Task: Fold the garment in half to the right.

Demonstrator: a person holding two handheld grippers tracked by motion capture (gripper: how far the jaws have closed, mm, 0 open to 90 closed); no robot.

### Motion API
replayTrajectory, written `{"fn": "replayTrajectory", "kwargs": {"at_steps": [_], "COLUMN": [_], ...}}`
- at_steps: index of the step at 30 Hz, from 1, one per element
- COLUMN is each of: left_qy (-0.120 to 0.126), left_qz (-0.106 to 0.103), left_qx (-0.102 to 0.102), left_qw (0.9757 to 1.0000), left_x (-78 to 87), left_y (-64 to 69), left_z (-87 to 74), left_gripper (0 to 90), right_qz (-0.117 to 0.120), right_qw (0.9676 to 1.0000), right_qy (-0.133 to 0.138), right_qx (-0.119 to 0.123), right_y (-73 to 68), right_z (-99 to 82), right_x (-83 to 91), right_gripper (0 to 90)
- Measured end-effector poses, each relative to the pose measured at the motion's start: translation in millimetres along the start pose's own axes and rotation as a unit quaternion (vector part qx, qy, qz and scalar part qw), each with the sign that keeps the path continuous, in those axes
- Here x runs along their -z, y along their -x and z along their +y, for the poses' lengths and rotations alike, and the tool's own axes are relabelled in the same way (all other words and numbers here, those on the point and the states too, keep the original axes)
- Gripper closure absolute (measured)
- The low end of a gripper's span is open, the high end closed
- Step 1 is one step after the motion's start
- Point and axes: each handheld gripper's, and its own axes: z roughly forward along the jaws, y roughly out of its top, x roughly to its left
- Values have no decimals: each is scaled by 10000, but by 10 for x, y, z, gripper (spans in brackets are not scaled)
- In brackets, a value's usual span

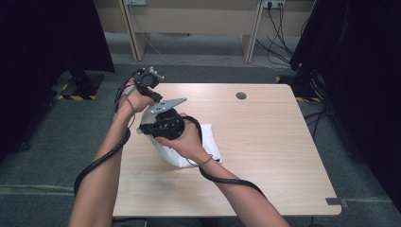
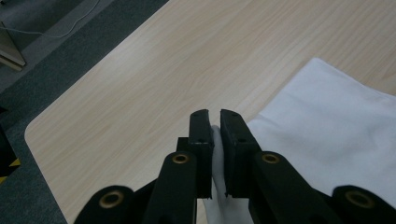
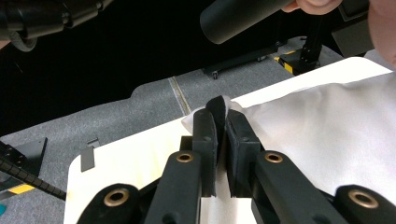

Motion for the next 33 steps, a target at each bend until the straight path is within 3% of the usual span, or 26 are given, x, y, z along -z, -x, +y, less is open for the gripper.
{"fn": "replayTrajectory", "kwargs": {"at_steps": [33], "left_qy": [-22], "left_qz": [-147], "left_qx": [9], "left_qw": [9999], "left_x": [-245], "left_y": [225], "left_z": [183], "left_gripper": [820], "right_qz": [-324], "right_qw": [9994], "right_qy": [8], "right_qx": [-89], "right_y": [233], "right_z": [-248], "right_x": [389], "right_gripper": [844]}}
